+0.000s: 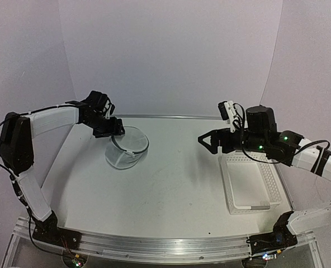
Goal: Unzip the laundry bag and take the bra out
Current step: Pick up the laundry bag at the center of the board.
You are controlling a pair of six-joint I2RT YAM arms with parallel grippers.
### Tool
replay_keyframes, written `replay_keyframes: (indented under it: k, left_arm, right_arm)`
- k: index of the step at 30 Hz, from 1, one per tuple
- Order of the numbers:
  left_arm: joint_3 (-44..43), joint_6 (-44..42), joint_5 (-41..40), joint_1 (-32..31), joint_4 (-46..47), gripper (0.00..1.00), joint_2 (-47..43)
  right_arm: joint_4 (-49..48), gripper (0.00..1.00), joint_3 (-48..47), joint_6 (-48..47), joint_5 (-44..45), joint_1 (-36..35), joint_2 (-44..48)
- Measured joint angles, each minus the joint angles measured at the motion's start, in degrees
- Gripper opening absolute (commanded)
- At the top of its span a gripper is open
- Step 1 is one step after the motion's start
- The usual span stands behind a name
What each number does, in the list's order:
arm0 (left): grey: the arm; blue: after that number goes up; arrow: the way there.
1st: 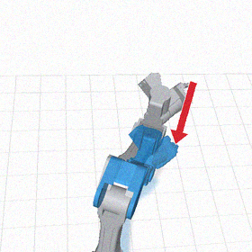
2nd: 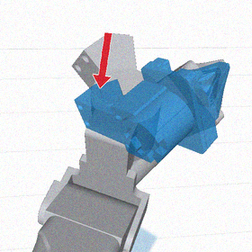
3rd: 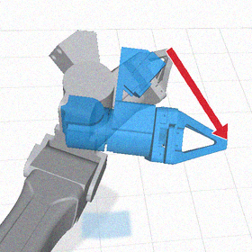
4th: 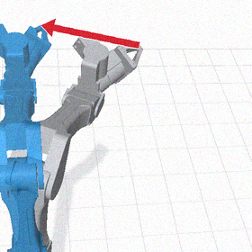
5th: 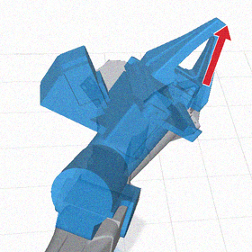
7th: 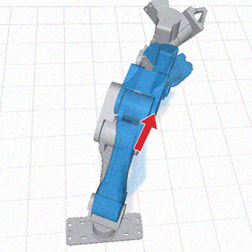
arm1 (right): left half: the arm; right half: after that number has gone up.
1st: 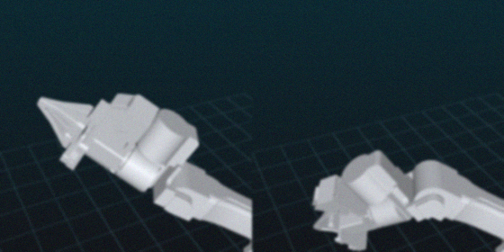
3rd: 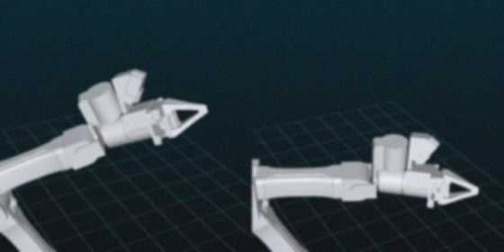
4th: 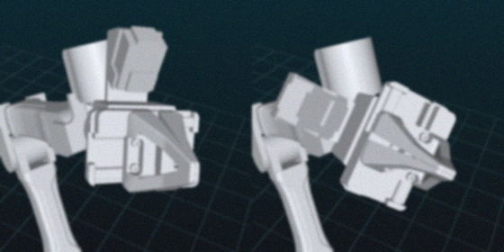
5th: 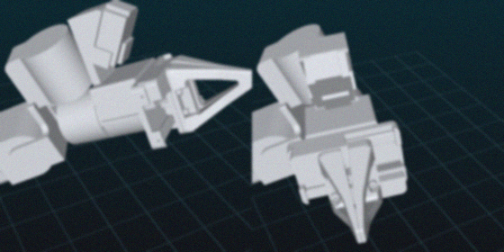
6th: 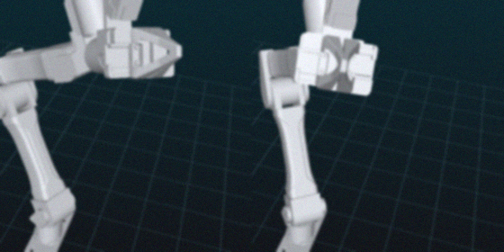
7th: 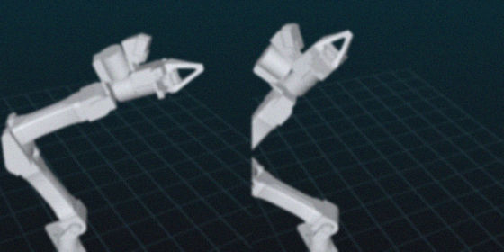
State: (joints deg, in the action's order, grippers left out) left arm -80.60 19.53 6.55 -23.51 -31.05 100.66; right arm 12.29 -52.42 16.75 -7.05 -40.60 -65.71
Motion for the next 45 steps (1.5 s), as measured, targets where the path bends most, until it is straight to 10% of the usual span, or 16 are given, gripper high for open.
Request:
replay_keyframes:
  k: [16,45]
  left_arm:
    - [0.0,0.6,3.5,0.1,-0.5,0.01,1.7]
    - [24.6,27.3,17.0,-3.4,21.2,0.00,-18.7]
  right_arm:
    - [-1.3,0.91,0.2,1.9,-2.6,-0.5,-3.4]
    - [-17.7,0.83,15.6,-4.9,-11.8,-7.4,3.1]
